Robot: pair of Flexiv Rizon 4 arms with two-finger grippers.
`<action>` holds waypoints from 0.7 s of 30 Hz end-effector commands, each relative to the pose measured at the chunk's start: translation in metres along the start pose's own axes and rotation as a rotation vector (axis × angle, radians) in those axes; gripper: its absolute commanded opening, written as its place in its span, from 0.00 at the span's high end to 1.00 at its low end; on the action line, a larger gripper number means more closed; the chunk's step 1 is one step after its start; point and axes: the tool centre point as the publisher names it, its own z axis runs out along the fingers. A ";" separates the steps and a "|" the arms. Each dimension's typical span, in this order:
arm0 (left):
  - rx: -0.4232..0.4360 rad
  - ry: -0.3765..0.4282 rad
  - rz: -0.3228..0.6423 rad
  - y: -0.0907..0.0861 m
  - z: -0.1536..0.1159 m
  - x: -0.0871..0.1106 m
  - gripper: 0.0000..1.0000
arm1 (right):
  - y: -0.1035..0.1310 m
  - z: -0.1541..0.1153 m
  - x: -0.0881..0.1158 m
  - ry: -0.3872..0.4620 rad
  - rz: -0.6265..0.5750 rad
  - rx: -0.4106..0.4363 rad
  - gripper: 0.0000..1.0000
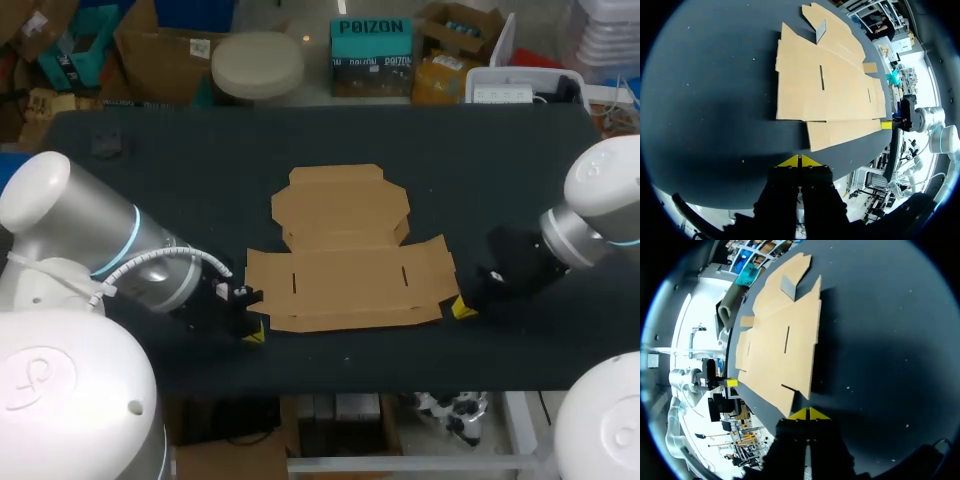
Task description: Assemble the packaging by folding the flat box into shape, placing the metal phone stand inside, and closing the box properly
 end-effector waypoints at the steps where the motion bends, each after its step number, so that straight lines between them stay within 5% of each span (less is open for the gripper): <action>1: 0.000 0.000 -0.001 0.000 0.005 0.000 1.00 | 0.000 0.006 0.001 0.005 -0.002 0.002 1.00; 21: -0.005 0.011 -0.010 0.003 0.012 0.000 1.00 | 0.001 0.024 0.010 0.009 -0.006 0.019 1.00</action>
